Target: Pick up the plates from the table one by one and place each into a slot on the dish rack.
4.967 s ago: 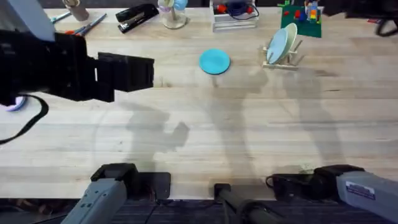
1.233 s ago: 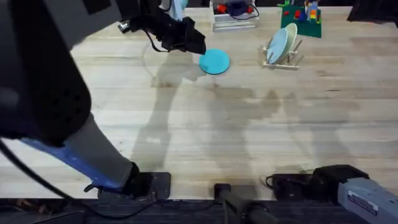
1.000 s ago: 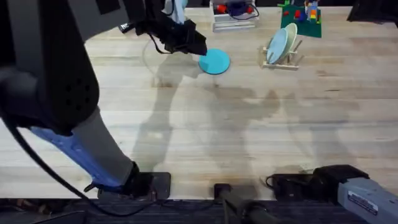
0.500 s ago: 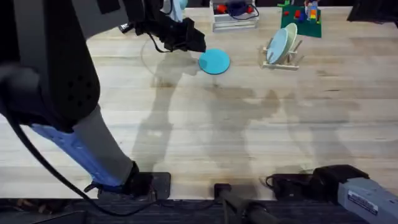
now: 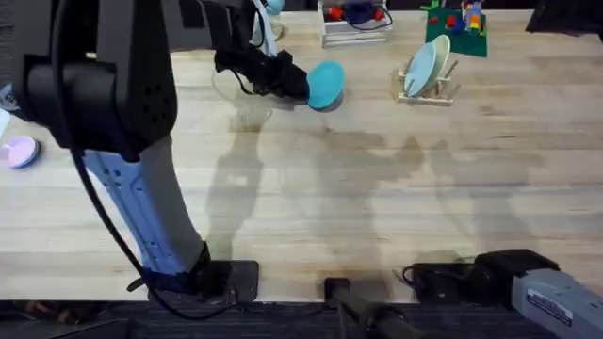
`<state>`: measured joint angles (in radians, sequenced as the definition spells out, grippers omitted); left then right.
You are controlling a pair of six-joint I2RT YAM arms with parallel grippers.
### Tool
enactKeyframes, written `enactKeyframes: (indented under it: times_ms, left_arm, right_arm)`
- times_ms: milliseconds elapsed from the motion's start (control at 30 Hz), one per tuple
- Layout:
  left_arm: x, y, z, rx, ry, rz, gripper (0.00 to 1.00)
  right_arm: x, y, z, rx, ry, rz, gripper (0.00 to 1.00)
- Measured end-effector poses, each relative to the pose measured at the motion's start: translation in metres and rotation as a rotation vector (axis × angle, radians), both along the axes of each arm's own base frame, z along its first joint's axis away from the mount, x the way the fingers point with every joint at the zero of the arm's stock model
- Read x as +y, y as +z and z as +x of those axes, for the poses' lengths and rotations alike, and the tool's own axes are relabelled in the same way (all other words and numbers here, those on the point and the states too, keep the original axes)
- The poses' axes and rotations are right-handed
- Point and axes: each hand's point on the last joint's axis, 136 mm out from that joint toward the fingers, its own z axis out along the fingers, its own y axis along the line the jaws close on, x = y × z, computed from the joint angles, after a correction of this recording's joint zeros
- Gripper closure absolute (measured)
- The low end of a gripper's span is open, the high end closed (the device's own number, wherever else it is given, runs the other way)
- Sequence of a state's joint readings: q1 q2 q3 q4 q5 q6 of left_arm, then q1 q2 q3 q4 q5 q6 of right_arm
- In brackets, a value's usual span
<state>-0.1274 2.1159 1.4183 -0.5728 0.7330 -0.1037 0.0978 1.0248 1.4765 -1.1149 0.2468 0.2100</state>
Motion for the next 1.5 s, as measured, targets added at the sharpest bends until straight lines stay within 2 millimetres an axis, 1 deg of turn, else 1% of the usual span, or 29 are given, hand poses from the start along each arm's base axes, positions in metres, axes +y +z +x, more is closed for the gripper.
enactKeyframes:
  times_ms: [300,400,500,633,767,967,1100,1200,1300,1500]
  left_arm:
    - [-0.003,-0.001,0.002,0.016,0.004,-0.022,0.963]
    - [-0.002,-0.002,0.002,0.018,0.007,-0.021,0.962]
    - [-0.002,-0.002,0.002,0.018,0.007,-0.02,0.962]
    - [-0.002,-0.002,0.002,0.019,0.008,-0.02,0.962]
    - [-0.002,-0.002,0.002,0.019,0.008,-0.02,0.962]
    - [-0.002,-0.002,0.002,0.019,0.008,-0.02,0.962]
    - [-0.002,-0.002,0.002,0.021,0.01,-0.02,0.962]
    - [-0.002,-0.002,0.002,0.021,0.01,-0.02,0.962]
    - [-0.002,-0.002,0.002,0.021,0.01,-0.02,0.962]
    - [-0.002,-0.002,0.002,0.021,0.01,-0.02,0.962]
  right_arm:
    - [0.0,0.0,0.0,0.0,0.001,0.001,0.007]
    - [0.006,-0.001,0.001,0.005,0.025,0.023,0.007]
    - [0.015,-0.008,0.008,0.034,0.059,0.054,0.006]
    - [0.028,-0.027,0.026,0.106,0.102,0.097,0.007]
    - [0.045,-0.05,0.049,0.179,0.154,0.157,0.007]
    - [0.07,-0.079,0.082,0.246,0.23,0.238,0.007]
    - [0.094,-0.096,0.104,0.264,0.294,0.269,0.008]
    - [0.112,-0.111,0.117,0.284,0.337,0.277,0.006]
    - [0.13,-0.129,0.128,0.31,0.375,0.279,0.007]
    - [0.162,-0.172,0.147,0.37,0.407,0.295,0.008]
